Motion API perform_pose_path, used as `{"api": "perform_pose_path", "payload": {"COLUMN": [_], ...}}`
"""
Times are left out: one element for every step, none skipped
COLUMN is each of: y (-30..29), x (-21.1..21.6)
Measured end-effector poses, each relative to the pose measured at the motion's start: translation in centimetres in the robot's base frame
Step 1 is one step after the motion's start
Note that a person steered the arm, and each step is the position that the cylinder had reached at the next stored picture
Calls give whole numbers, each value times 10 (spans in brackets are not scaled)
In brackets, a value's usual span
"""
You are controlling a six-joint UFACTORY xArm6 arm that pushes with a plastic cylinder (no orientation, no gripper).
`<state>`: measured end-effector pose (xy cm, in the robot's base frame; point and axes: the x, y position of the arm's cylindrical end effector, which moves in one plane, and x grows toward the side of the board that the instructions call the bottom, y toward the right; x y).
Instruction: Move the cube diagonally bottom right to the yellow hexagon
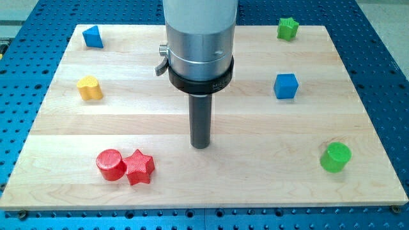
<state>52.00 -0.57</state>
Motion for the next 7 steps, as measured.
{"api": "perform_pose_path", "payload": {"y": [44, 105, 156, 224, 226, 179, 114], "x": [-3, -16, -50, -68, -116, -132, -133]}}
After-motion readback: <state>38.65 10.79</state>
